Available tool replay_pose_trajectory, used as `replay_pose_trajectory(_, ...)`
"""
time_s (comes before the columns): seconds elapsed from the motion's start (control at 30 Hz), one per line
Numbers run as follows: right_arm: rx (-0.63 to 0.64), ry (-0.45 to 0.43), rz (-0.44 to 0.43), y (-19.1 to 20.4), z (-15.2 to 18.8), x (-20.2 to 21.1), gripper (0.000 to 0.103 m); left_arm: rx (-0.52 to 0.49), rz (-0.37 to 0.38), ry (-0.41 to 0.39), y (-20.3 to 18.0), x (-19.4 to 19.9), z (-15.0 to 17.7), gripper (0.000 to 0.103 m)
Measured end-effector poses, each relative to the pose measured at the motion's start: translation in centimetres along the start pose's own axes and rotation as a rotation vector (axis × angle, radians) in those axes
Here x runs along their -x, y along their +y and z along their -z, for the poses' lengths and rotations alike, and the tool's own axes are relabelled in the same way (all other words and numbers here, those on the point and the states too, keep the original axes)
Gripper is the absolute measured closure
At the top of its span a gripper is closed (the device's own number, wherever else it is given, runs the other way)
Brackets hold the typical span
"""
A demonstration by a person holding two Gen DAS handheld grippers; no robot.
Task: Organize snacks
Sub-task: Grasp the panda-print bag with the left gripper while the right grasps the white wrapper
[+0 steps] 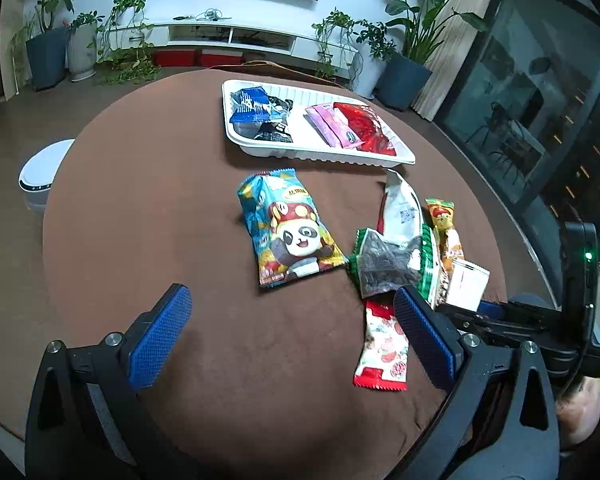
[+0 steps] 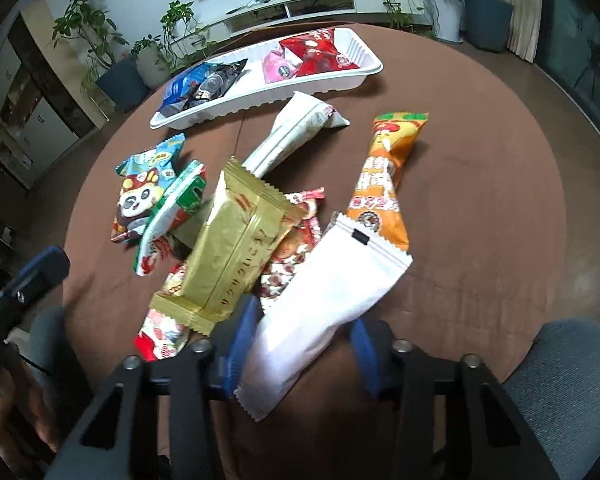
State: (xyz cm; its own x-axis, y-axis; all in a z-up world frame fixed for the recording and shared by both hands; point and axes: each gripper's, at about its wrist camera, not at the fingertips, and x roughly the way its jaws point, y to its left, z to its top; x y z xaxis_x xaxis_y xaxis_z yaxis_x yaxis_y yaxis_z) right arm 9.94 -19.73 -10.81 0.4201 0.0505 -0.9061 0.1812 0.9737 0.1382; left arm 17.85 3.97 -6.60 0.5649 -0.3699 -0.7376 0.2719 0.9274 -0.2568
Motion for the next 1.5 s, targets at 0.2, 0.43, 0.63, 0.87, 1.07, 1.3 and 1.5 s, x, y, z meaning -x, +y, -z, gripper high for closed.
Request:
replay_pose_trajectory(0.2, -0.017, 0.005, -0.025, -1.4, 0.2, 0.4, 0.074, -0.043, -0.06, 0.056, -0.9, -2.2, -2.1, 0.001)
replay_pose_trajectory(0.43, -0.034, 0.006, -0.044, -2.3, 0.8, 1.1, 0.074, -0.095, -0.148, 0.122, -2.1, -6.3, -5.7, 0.001)
replay_pose_trajectory(0.63, -0.033, 0.008, -0.059, -2.6, 0.9, 1.2, 0.074, -0.107, -0.253, 0.234, -1.4, -11.2, -7.4, 0.001)
replay_pose_trajectory(0.87, -0.024, 0.006, -0.067, -2.6, 1.0, 1.2, 0.074, -0.101, -0.237, 0.261, -0.7, -13.3, -7.3, 0.003)
replay_pose_trajectory(1.07, -0.017, 0.01, -0.067, -2.5, 1.1, 1.3, 0.074, -0.128, -0.186, 0.246, -1.3, -13.4, -7.4, 0.05)
replay_pose_trajectory(1.3, -0.013, 0.007, -0.068, -2.5, 1.3, 1.4, 0.074, -0.113, -0.109, 0.223, -0.7, -12.2, -7.0, 0.059)
replay_pose_trajectory(1.5, -0.019, 0.008, -0.089, -2.6, 1.3, 1.5, 0.075, -0.104, -0.061, 0.207, -0.2, -10.1, -5.6, 0.062)
